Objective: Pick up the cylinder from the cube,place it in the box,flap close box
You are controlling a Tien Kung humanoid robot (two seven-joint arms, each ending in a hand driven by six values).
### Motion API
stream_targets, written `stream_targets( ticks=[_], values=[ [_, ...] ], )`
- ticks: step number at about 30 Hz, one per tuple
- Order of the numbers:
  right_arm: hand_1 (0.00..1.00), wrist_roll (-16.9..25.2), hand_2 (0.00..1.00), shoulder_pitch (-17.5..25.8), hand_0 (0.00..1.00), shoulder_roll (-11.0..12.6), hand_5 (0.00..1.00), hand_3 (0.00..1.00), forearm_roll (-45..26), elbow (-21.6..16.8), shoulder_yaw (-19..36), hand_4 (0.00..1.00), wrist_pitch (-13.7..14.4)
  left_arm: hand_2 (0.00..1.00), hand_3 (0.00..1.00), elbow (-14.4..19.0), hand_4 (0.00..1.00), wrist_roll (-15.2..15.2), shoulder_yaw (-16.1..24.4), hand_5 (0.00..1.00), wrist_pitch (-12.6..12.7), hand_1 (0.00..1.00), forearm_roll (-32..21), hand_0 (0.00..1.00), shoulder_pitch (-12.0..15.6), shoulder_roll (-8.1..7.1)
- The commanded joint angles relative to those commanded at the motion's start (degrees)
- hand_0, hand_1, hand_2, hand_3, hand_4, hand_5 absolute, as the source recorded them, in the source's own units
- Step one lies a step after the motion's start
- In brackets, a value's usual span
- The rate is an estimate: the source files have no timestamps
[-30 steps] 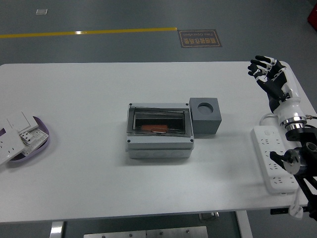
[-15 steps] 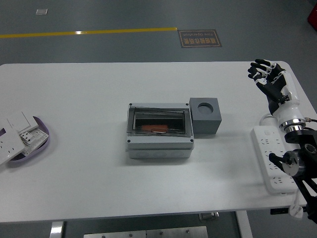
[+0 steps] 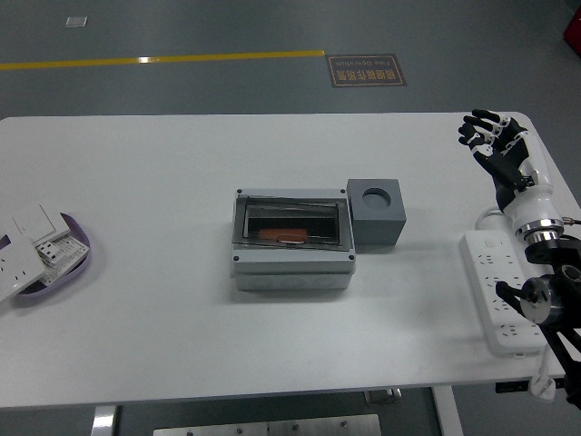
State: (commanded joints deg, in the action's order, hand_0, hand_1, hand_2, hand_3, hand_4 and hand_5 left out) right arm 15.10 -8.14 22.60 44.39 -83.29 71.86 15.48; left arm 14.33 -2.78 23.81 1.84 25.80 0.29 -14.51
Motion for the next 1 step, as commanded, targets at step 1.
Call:
stream_targets(
  ticks=[1],
  values=[
    [0.622,0.0,0.609,-0.04,0.674,-0.01,0.147,0.571,0.02,0.0,0.0,0.72,0.0,0.62,0.638,0.0,0.699,0.0,-0.04,0.216,0.0,0.628,-0.01,0.593,-0.03,-0.02]
  ],
)
